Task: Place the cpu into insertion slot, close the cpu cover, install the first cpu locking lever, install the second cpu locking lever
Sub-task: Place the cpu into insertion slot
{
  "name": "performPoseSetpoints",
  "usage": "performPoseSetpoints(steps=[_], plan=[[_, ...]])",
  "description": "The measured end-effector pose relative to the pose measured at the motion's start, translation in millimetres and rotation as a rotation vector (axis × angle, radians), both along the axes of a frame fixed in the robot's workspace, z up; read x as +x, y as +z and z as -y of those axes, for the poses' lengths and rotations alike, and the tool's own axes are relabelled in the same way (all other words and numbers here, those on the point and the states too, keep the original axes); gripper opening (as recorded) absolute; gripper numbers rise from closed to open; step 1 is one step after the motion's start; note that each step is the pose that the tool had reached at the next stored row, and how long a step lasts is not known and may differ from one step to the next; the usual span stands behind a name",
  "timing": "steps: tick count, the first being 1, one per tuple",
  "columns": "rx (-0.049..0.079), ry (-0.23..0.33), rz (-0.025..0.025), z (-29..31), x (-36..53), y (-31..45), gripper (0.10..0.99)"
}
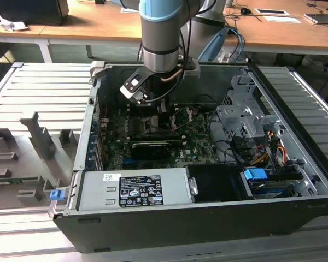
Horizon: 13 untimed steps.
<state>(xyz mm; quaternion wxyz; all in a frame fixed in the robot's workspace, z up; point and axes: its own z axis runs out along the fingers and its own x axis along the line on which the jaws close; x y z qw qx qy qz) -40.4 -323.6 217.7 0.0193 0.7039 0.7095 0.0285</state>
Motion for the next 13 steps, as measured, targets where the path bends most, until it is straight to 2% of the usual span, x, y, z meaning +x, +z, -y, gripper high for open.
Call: performPoseSetpoints(steps=[5,13], plan=[[0.0,0.0,-0.0001,-0.2,-0.1,-5.3,0.533],[0.0,-0.013,0.0,-4.2,-0.3,-8.8,0.533]])
